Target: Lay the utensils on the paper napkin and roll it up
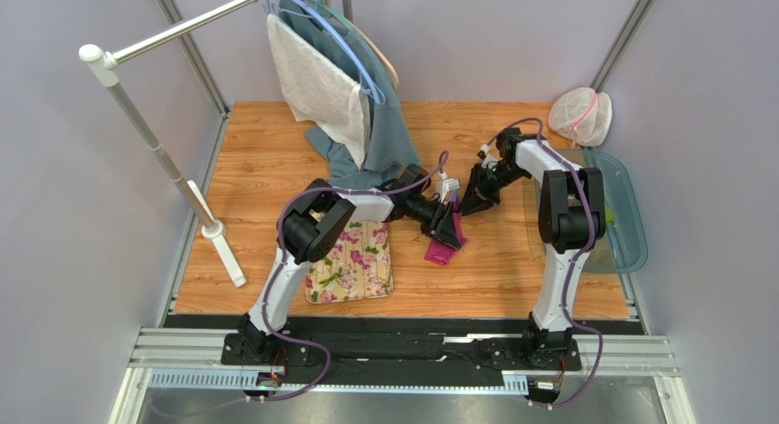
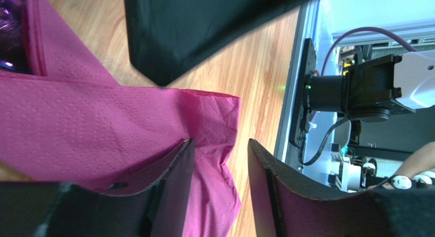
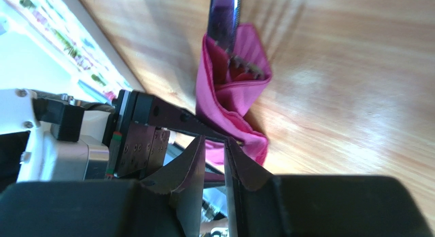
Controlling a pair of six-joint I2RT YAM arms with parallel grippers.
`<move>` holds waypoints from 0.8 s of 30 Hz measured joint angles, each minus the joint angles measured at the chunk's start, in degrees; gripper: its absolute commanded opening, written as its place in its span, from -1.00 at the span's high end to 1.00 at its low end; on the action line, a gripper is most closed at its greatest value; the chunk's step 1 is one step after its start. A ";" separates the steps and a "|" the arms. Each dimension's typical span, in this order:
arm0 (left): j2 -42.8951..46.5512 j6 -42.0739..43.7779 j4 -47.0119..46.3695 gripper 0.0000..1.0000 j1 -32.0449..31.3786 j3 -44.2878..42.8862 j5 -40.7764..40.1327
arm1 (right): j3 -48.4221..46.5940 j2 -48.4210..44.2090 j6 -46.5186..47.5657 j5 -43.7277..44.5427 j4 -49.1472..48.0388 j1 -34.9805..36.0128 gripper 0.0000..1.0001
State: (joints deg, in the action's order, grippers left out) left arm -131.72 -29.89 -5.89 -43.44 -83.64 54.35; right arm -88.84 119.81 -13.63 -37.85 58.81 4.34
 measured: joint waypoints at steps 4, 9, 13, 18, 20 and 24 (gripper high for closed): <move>0.00 -0.26 0.26 -0.11 -0.04 -0.24 0.31 | 1.99 -0.20 -0.66 -2.21 -0.81 0.52 0.62; 0.00 -0.37 0.39 -0.11 -0.04 -0.33 0.39 | 4.22 -0.20 -1.53 -2.95 -2.43 2.16 0.70; 0.00 -0.44 0.39 -0.11 -0.04 -0.35 0.39 | 5.55 -0.11 -1.64 -1.97 -3.82 3.10 0.73; 0.09 -0.52 0.24 -0.11 -0.07 -0.28 0.35 | 7.30 1.49 -1.77 0.92 -5.07 3.34 0.78; 0.50 -0.63 -0.35 -0.11 -0.09 0.37 -0.15 | 7.30 1.99 -1.90 0.42 -4.96 3.26 0.78; 2.43 -0.61 -2.34 -0.13 -0.35 2.67 -2.80 | 7.15 2.05 -1.92 0.81 -4.87 3.23 0.79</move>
State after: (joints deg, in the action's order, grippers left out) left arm -129.29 -30.50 -8.23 -43.79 -80.97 51.55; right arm -81.69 121.86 -15.55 -37.04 53.93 7.57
